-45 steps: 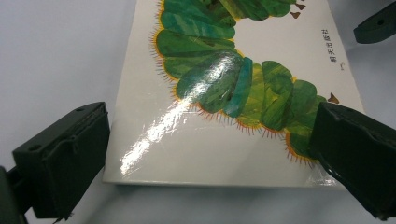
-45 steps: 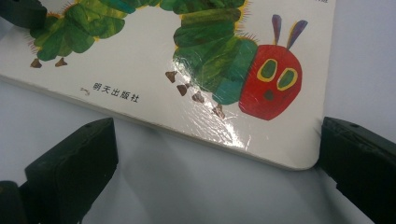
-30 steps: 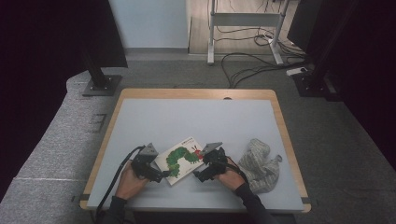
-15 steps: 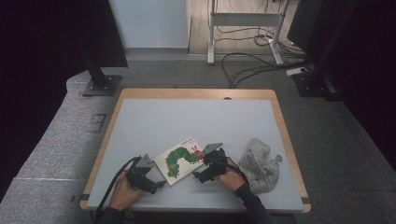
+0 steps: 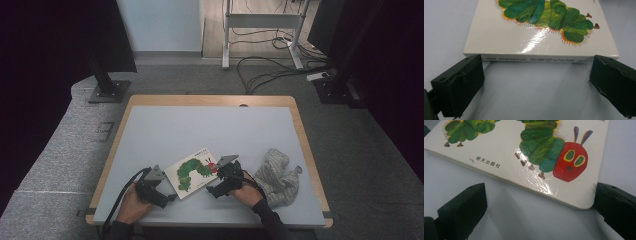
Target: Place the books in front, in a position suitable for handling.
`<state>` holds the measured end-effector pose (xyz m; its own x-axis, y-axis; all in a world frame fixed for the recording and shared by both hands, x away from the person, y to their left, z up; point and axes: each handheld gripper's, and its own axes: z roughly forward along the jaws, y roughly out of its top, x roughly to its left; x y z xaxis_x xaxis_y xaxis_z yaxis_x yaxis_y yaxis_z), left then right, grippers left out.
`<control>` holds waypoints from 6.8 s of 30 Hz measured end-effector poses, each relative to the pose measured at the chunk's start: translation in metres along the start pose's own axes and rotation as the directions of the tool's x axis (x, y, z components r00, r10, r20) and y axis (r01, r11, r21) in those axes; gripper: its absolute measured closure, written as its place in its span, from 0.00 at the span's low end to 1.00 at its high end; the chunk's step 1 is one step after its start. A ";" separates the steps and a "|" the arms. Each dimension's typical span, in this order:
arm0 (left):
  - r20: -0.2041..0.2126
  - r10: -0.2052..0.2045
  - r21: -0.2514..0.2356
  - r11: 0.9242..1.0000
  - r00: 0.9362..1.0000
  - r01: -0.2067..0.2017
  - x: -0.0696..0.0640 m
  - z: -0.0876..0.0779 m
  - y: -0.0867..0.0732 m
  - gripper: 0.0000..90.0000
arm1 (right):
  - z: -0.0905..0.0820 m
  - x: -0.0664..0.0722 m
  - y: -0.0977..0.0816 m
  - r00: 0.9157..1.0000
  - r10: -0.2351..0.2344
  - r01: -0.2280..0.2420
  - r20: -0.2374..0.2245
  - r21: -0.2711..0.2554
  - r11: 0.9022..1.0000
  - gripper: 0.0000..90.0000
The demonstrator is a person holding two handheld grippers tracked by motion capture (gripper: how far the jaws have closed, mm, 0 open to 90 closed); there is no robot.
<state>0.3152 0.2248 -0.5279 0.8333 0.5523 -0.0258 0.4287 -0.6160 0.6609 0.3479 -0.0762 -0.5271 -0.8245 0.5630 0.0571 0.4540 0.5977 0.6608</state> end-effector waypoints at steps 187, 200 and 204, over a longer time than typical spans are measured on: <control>-0.100 -0.090 -0.005 0.996 0.991 0.090 0.009 -0.019 -0.022 0.00 | 0.001 -0.006 0.035 0.988 -0.034 0.022 -0.149 -0.079 0.997 0.81; -0.118 -0.111 -0.002 0.994 0.987 0.111 0.014 -0.028 -0.031 0.00 | 0.009 0.020 0.043 0.975 -0.083 0.067 -0.205 -0.081 0.994 0.81; -0.131 -0.124 -0.004 0.992 0.984 0.124 0.018 -0.034 -0.037 0.00 | 0.012 0.029 0.045 0.970 -0.099 0.083 -0.222 -0.080 0.993 0.81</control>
<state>0.3026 0.2764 -0.5273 0.7210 0.6929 -0.0093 0.5275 -0.5401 0.6557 0.3483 -0.0261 -0.5042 -0.9198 0.3601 0.1558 0.3550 0.5947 0.7213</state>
